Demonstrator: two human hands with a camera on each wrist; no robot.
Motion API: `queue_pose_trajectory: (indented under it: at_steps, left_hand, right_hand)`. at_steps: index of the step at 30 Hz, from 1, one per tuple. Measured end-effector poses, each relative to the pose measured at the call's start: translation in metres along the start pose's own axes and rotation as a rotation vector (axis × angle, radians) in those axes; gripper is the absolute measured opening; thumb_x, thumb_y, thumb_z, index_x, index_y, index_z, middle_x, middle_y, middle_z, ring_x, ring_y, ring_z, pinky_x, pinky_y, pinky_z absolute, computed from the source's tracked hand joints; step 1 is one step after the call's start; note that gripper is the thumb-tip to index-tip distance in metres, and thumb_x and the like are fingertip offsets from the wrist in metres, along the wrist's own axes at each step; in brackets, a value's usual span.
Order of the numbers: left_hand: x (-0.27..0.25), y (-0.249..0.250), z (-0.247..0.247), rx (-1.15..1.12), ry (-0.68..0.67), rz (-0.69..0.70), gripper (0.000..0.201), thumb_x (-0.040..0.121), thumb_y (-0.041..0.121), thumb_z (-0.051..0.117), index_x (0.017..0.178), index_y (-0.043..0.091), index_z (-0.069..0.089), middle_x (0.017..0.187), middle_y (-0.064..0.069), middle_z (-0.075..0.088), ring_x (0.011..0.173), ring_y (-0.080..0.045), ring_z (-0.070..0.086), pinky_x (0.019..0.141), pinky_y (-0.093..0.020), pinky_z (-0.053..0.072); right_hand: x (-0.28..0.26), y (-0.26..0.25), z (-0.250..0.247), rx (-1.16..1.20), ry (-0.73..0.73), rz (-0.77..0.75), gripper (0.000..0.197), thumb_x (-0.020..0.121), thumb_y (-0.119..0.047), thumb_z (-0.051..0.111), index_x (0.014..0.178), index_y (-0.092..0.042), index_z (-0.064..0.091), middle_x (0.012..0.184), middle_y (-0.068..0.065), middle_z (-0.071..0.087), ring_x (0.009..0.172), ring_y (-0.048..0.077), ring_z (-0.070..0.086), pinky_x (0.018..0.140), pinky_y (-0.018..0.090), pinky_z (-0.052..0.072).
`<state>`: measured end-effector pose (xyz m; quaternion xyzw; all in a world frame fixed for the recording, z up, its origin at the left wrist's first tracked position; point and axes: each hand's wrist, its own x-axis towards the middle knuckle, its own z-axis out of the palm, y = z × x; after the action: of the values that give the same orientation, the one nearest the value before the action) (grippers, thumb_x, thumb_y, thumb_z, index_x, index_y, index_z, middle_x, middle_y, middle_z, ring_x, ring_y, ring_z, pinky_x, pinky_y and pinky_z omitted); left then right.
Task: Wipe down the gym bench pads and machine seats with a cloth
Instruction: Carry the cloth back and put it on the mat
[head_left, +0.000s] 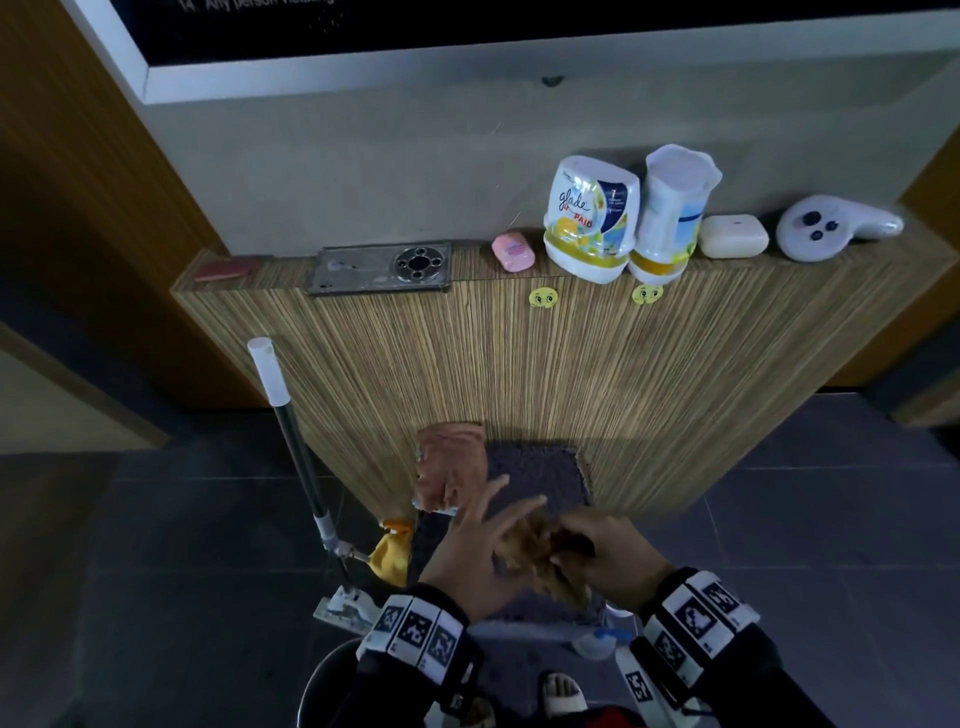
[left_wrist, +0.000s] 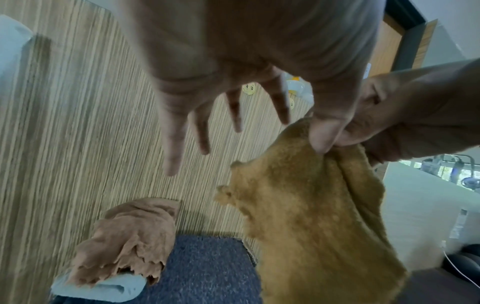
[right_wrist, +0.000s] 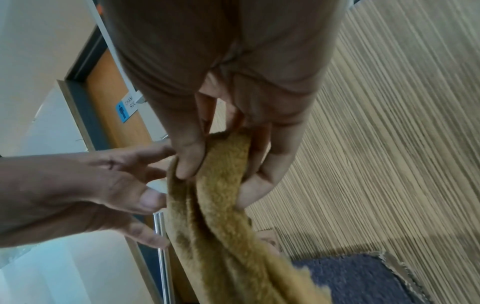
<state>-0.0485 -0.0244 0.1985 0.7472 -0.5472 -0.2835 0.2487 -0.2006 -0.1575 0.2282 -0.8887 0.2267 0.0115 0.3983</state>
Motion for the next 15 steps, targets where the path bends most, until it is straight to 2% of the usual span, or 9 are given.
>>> queue_pose_trajectory:
  at_steps: [2, 4, 5, 6, 7, 8, 10, 12, 15]
  left_hand:
    - [0.003, 0.001, 0.001, 0.023, -0.029, 0.02, 0.042, 0.08, 0.037, 0.068, 0.12, 0.03, 0.06, 0.154, 0.015, 0.022, 0.139, -0.009, 0.017, 0.113, -0.033, 0.023]
    - [0.005, 0.002, 0.002, 0.0, -0.022, 0.07, 0.025, 0.078, 0.03, 0.069, 0.098, 0.015, 0.063, 0.145, 0.011, 0.041, 0.139, -0.011, 0.026, 0.112, -0.031, 0.025]
    - [0.005, 0.003, 0.002, -0.02, -0.001, 0.082, 0.02, 0.076, 0.028, 0.069, 0.089, 0.015, 0.06, 0.133, 0.008, 0.055, 0.132, -0.008, 0.038, 0.107, -0.026, 0.029]
    - [0.005, 0.003, 0.002, -0.053, 0.027, 0.073, 0.017, 0.074, 0.028, 0.067, 0.083, 0.018, 0.057, 0.112, 0.006, 0.065, 0.114, -0.007, 0.052, 0.097, -0.024, 0.038]
    - [0.004, 0.004, 0.001, -0.081, 0.048, 0.048, 0.018, 0.073, 0.031, 0.066, 0.081, 0.021, 0.053, 0.091, 0.006, 0.066, 0.093, -0.009, 0.058, 0.082, -0.028, 0.045]
    - [0.004, 0.004, 0.0, -0.092, 0.052, 0.021, 0.022, 0.073, 0.035, 0.065, 0.083, 0.023, 0.05, 0.078, 0.007, 0.062, 0.078, -0.011, 0.058, 0.071, -0.032, 0.047]
    - [0.002, 0.001, -0.001, -0.063, 0.04, 0.008, 0.027, 0.075, 0.042, 0.065, 0.095, 0.033, 0.049, 0.078, 0.012, 0.059, 0.075, -0.009, 0.058, 0.069, -0.032, 0.048]
    - [0.001, -0.003, -0.003, -0.013, 0.025, 0.03, 0.029, 0.081, 0.045, 0.063, 0.108, 0.04, 0.054, 0.094, 0.014, 0.063, 0.088, -0.004, 0.059, 0.078, -0.028, 0.048]
    - [0.001, -0.005, -0.003, 0.044, 0.035, 0.075, 0.024, 0.086, 0.044, 0.057, 0.106, 0.03, 0.063, 0.101, 0.012, 0.059, 0.094, -0.008, 0.057, 0.082, -0.03, 0.046]
  right_hand:
    - [0.0, -0.002, -0.002, 0.009, -0.024, -0.033, 0.017, 0.081, -0.006, 0.063, 0.098, -0.005, 0.066, 0.101, 0.008, 0.063, 0.096, 0.021, 0.059, 0.08, 0.024, 0.041]
    - [-0.002, -0.004, -0.004, 0.01, -0.031, -0.059, 0.016, 0.08, -0.005, 0.064, 0.096, -0.004, 0.066, 0.099, 0.01, 0.063, 0.094, 0.023, 0.059, 0.081, 0.03, 0.043]
    - [-0.003, -0.004, -0.006, 0.015, -0.023, -0.067, 0.015, 0.08, -0.004, 0.065, 0.095, -0.004, 0.067, 0.097, 0.01, 0.063, 0.092, 0.024, 0.059, 0.08, 0.032, 0.044]
    - [-0.005, -0.004, -0.007, 0.025, -0.009, -0.072, 0.015, 0.079, -0.004, 0.066, 0.094, -0.004, 0.067, 0.095, 0.01, 0.063, 0.09, 0.024, 0.059, 0.079, 0.032, 0.044]
    - [-0.006, -0.004, -0.009, 0.036, 0.01, -0.073, 0.015, 0.079, -0.004, 0.067, 0.094, -0.005, 0.068, 0.094, 0.008, 0.063, 0.088, 0.022, 0.06, 0.078, 0.029, 0.044]
    - [-0.008, -0.003, -0.011, 0.042, 0.031, -0.074, 0.016, 0.078, -0.005, 0.069, 0.094, -0.006, 0.068, 0.093, 0.006, 0.063, 0.086, 0.018, 0.059, 0.077, 0.024, 0.043]
    - [-0.01, -0.002, -0.014, 0.04, 0.076, -0.08, 0.018, 0.078, -0.007, 0.071, 0.096, -0.007, 0.069, 0.091, 0.002, 0.063, 0.084, 0.011, 0.056, 0.073, 0.009, 0.038]
    - [-0.011, 0.002, -0.016, 0.027, 0.1, -0.067, 0.021, 0.079, -0.01, 0.072, 0.1, -0.007, 0.068, 0.096, 0.002, 0.062, 0.087, 0.009, 0.054, 0.073, 0.003, 0.033]
    - [-0.012, 0.007, -0.017, -0.006, 0.104, -0.015, 0.02, 0.081, -0.014, 0.071, 0.099, -0.006, 0.066, 0.099, 0.0, 0.058, 0.09, 0.01, 0.052, 0.073, 0.002, 0.031]
